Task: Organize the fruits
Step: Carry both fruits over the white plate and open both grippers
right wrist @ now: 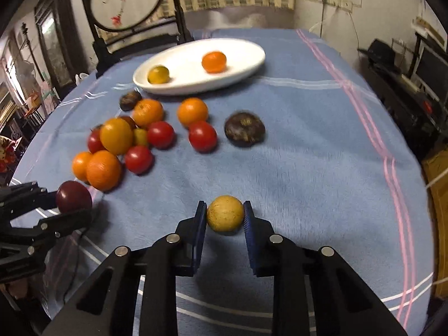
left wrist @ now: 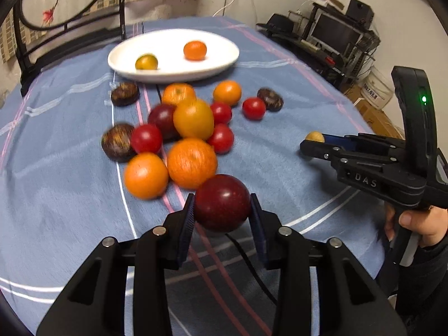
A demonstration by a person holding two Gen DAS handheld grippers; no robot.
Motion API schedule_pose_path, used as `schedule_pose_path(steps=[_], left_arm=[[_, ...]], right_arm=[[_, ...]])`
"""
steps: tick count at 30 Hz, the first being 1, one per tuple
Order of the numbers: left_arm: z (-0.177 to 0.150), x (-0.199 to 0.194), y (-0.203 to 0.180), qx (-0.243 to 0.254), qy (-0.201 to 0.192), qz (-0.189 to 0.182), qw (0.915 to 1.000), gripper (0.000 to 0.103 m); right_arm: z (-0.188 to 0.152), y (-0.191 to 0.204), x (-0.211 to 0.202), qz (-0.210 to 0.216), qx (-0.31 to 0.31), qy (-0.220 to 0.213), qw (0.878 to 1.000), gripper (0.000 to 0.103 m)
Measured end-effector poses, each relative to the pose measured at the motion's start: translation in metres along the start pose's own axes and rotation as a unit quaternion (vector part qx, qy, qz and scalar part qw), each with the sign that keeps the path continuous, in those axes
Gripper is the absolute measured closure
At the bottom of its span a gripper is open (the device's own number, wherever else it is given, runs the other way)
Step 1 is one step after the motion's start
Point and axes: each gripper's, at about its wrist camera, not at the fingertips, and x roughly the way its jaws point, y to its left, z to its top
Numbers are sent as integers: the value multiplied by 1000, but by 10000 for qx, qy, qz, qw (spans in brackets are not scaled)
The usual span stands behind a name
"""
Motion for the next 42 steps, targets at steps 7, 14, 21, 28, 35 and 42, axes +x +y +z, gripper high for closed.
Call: schedule_pose_path(steps=[7,14,21,28,35,42], left_arm=[[60,-20,23,-16,-564,-20,9984,66],[146,13,76,-448,-862,526,9939,66],[188,72,129,-996,-595,852,9896,66],[197,104,136,-1006,-428,783,9909,64],[188,80,129,-1031,-760,819,9884,45],[155,34,109,-815,-963,771,9890,35]], right_arm=[[54,26,-28,259,-405,-780,9958,77],[128,42,10,279,-502,-865,9946,77],[157,41,81,99,-445,-308,9985,76],[158,34,118,180,-323,46,9993,67],[151,37,97,322,-344,-125,9988,60],[121,33,57,419,-288,-282,9983,50]])
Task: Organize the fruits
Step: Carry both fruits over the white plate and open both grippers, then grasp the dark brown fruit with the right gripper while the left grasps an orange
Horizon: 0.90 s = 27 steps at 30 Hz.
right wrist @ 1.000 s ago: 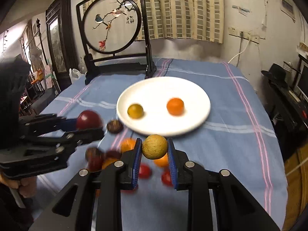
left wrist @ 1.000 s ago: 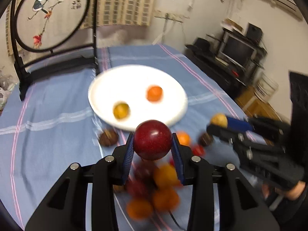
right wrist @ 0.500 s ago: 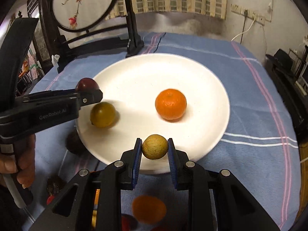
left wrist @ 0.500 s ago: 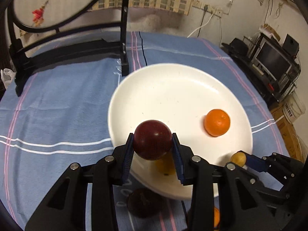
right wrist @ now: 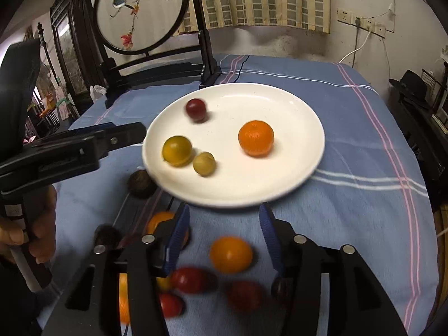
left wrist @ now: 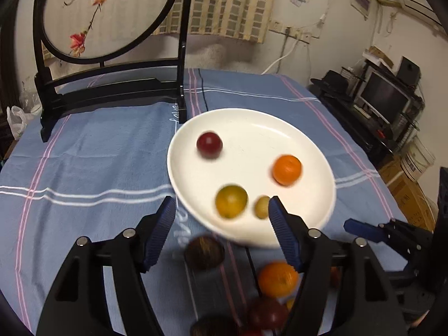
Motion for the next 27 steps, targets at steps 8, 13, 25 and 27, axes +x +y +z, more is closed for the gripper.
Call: schedule_pose_path(steps=[8,13,25,27], left_arm=[[-56,-46,0,126,9,43,9999,21],[-93,-56,13,-87,203,4,9998,16],[-134,-78,23,-181,339,-108,9992,16],[-136,-77,21,-134,376,-123,9991,16]], right_arm=[[-54,5,-42,82,47,-117,9999,40],[-86,0,-53,-261,39,-17,9997,40],[-98,-33,-30,-1088,306,371,9929,40],[-93,-38,-23,-1178,289,423,9917,40]])
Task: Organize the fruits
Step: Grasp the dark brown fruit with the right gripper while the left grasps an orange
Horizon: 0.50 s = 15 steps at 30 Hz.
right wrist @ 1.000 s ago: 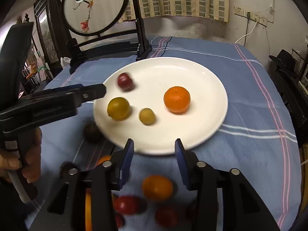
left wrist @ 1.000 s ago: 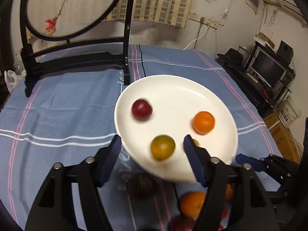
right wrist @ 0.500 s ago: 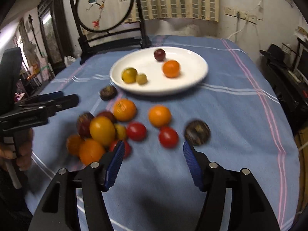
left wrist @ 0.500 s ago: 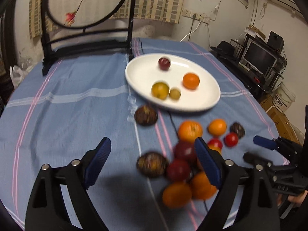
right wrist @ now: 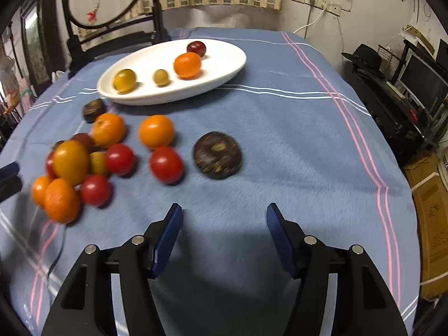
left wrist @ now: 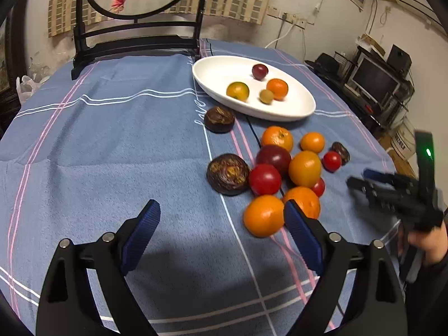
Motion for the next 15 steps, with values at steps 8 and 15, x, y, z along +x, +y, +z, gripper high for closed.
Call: schedule_pose_path(steps=[8,15], left_arm=[[-5,11,-6,146,221,15,9996,16],[-7,18,-12,351,365,85,9987,16]], right_arm=[[29,1,24,6,-201,38,9998,40],[43,7,27,144,-322,-196,9992,60]])
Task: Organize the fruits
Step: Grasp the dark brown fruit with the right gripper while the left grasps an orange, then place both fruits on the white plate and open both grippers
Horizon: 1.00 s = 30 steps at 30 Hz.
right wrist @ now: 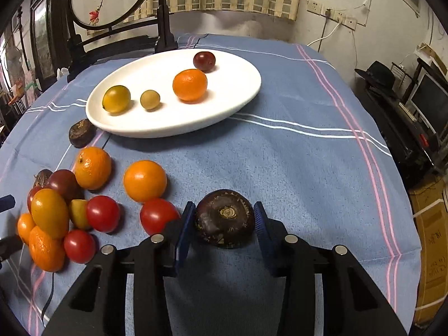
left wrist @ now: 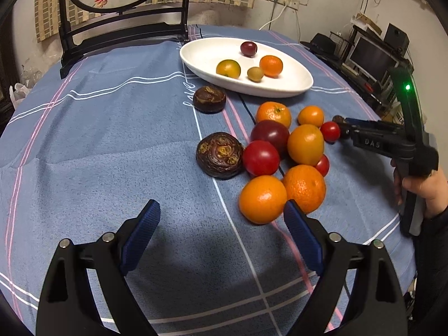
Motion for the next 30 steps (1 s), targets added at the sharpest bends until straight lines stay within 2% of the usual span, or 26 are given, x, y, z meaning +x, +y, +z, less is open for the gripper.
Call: schedule_pose_path(steps=[7,11,16,21,26,30], left_arm=[[0,11,-10,205,122,94,9997,16],[2,21,-13,192,227,66,9995,22],[7,24,-21,339,160,-299,9988,66],[7,15,-21,374,168,-438,9982,67],[33,-24,-18,462,-373,-558,9967,67],[68,-33,-17,460,-674,-383,9959,67]], right_arm=[[-12,-5,-13,320,257,-120,9991,60],[-18,-4,-22,455,289,-194,9984,60],[-23,-1,-28,512,260,-232,9981,60],[-24,-1,-41,518,261,-408,9975,60],[-11,-1,-73,622,236,-844,9942,60],[15,13,-93,695,28,-1225,9900,60]])
